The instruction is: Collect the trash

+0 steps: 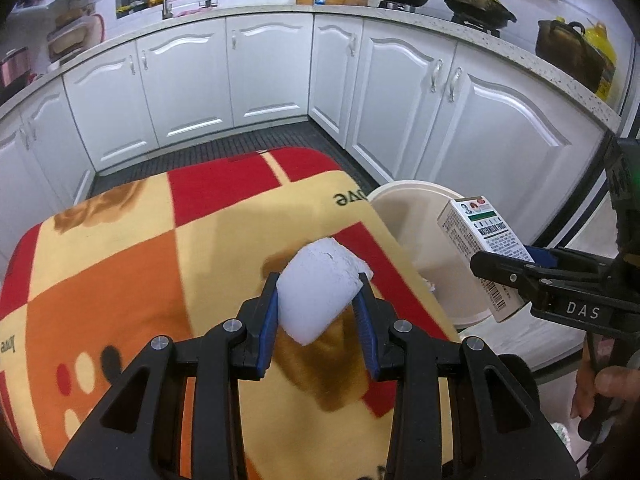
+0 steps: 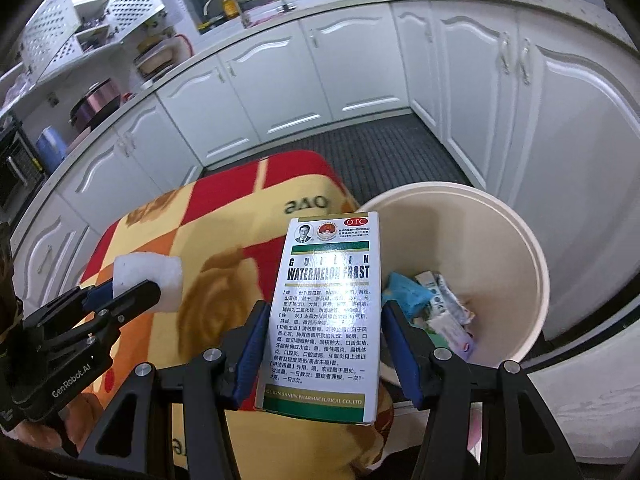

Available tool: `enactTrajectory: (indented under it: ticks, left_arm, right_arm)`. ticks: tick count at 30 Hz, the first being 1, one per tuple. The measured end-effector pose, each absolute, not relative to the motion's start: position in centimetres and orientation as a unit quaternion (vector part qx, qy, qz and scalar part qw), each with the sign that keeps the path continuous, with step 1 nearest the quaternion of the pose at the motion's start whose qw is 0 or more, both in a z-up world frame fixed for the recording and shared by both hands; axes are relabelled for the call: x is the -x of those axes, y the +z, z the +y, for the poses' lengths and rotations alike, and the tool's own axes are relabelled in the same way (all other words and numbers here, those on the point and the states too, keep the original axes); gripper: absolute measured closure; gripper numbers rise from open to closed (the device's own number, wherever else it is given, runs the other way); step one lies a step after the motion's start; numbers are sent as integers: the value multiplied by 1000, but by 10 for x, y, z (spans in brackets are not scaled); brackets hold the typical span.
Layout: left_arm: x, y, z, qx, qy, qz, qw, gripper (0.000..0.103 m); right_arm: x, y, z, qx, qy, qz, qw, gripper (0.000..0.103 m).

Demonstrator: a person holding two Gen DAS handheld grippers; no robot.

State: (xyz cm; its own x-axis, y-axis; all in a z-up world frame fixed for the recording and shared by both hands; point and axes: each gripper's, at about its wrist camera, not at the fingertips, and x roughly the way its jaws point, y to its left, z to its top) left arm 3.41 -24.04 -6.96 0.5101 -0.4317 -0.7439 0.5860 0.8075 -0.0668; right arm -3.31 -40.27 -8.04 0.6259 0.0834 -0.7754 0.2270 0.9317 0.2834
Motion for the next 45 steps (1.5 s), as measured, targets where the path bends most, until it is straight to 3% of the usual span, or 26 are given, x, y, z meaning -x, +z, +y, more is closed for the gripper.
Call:
enactTrajectory:
  ticks: [19,24,28,31,42,45]
  left_arm:
    - [-61,-93,-336,-45,-366,457,810,70]
    - [-70,-104,-352,-37,-365,467,804,61]
    - [-75,-113,-356,-33,-362,477,800,49]
    - [-76,-117,-354,-33,-358,483,798,45]
    - [-60,-103,-334,-51,-321,449,832,45]
    - [-52,-95,-325,-61,-309,432,845,45]
  right_arm:
    - [36,-117,-476,-212,-104,446,863,48]
    - [30,-126,-488,-223,-106,443,862,48]
    - [27,-131,-497,-226,-121,443,859,31]
    - [32,-134,-501,-236,-121,444,856,31]
    - [47,-127,-479,-202,-122,439,867,30]
    - [52,-121,-473,-201,-123,428,872,24]
